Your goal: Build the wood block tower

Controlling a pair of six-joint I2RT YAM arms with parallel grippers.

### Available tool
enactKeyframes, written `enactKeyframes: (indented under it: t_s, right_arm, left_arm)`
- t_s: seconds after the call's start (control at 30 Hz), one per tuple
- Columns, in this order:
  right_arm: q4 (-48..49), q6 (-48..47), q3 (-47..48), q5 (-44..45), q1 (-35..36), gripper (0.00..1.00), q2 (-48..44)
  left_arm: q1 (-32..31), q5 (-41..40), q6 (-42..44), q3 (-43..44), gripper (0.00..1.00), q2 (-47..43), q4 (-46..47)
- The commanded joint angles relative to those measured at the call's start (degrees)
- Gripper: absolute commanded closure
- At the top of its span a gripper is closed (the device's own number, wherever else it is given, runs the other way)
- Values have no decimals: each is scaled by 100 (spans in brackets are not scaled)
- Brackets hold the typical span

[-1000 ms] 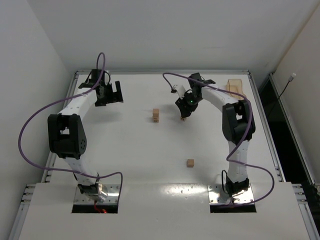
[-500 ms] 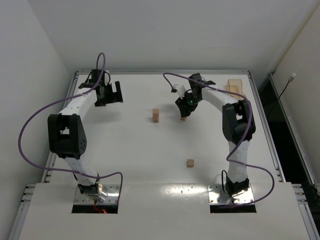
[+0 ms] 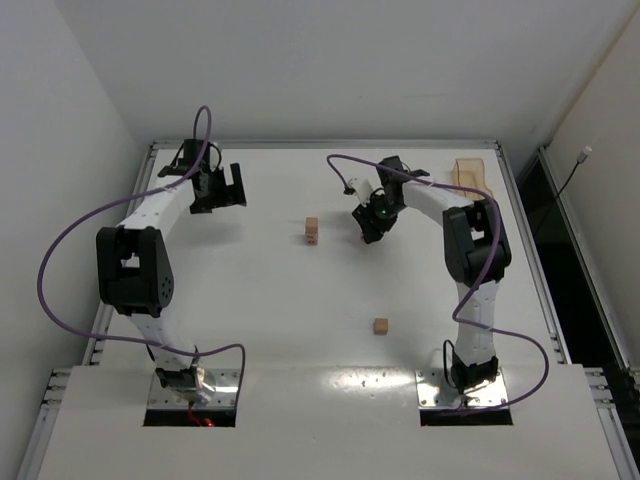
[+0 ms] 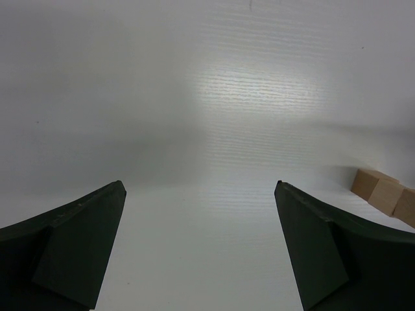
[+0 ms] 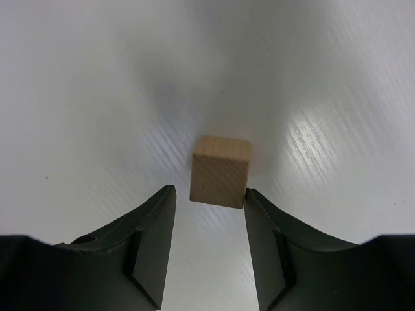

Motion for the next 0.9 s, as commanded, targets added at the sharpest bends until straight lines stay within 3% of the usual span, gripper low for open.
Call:
enactKeyframes:
  t_s: [0.0,0.87]
  right_arm:
    - [302,54,-67,-21,32,57,-295]
    - [513,291,179,313,85,59,-5]
  left_arm:
    - [44,-25,44,198,0,-11,118]
    - [44,-25,44,145,0,-11,118]
